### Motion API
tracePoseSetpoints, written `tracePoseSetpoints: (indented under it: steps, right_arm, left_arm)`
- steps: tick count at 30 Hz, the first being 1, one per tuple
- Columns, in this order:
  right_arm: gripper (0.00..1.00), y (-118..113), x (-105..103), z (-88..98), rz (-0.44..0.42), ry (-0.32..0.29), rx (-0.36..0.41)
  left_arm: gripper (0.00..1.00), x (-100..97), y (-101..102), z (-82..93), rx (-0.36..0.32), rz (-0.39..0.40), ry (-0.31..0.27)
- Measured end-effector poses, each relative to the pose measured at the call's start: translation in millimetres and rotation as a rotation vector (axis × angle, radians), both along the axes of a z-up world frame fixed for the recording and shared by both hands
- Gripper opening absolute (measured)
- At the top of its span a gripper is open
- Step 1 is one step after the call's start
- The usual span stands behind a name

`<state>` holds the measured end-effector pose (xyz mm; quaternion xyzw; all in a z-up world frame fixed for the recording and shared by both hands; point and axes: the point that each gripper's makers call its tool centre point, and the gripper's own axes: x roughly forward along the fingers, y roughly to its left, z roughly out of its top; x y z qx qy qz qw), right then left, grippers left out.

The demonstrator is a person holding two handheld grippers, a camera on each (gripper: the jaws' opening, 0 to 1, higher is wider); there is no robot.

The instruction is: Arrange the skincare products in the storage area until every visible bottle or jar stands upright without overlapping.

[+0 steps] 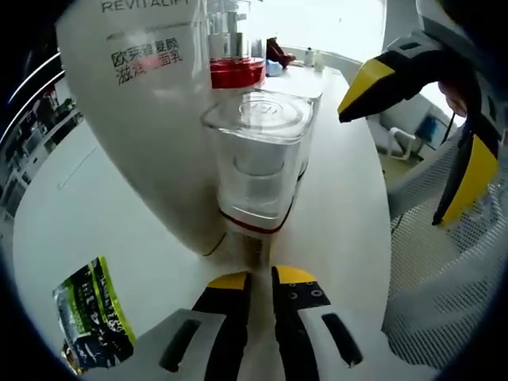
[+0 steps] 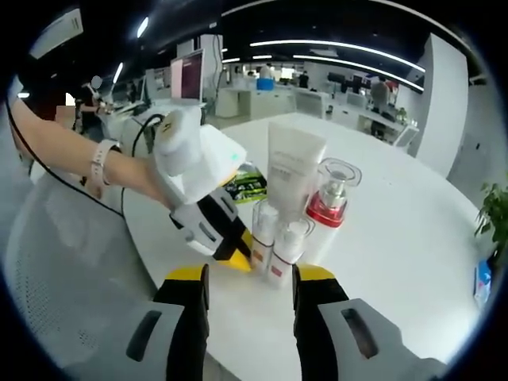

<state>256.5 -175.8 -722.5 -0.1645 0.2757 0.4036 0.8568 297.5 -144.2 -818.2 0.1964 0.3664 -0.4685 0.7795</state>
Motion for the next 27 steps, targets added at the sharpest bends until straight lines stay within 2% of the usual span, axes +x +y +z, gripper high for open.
tracePoseSetpoints:
  steps: [8,13,20,27]
  right_arm:
    - [0.42,-1,0,-2.1,0.002,0.000,-0.014]
    - [0.42,-1,0,-2.0,0.002,-0.002,-0.016]
    - [0.44,1,-1,-0.3,0.004,-0.003,-0.001]
    - [0.45,1,1,4.2,0.001,-0.023,0.010]
  left_arm:
    - [0.10,-1.7,12,13.4,-0.024,0.012,-0.010]
    - [0.12,-9.3,24,24.8,-0.036,0.023,-0.018]
    - [0.21,-20.7,40,35.2,-0.042,0.040,-0.032]
    - [0.30,-24.4,54,49.5,-0.079,0.084,-0.046]
